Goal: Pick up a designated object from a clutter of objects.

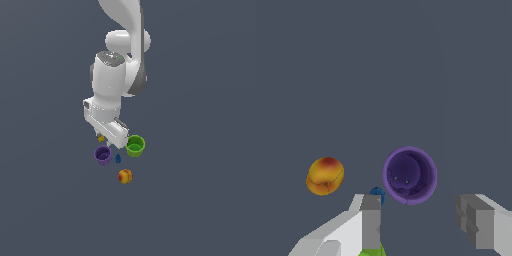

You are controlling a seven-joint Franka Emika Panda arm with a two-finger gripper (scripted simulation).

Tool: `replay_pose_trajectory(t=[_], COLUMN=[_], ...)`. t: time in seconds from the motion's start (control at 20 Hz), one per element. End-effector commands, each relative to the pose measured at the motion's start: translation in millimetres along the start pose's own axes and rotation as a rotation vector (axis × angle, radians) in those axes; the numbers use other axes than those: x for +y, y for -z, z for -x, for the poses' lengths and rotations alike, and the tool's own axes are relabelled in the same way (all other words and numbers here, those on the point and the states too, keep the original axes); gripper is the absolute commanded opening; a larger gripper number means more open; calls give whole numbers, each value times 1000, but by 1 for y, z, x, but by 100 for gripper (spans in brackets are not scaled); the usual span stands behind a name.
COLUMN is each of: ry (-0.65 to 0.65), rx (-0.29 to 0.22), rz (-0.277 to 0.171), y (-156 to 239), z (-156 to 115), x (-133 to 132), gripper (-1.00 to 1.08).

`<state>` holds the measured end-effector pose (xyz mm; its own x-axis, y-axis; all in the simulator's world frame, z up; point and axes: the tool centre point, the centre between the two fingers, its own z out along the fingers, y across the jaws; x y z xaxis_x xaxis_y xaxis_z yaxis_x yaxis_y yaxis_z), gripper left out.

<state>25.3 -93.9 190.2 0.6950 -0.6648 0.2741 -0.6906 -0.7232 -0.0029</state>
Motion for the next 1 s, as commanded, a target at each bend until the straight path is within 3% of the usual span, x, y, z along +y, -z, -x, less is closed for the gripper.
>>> replay_pose_trajectory(t=[0.0,0.95], ry=[-50,-382], rx=[15,89], rz=[0,-34], y=[-11,-74], z=[2,27], x=[5,42], gripper=[28,28])
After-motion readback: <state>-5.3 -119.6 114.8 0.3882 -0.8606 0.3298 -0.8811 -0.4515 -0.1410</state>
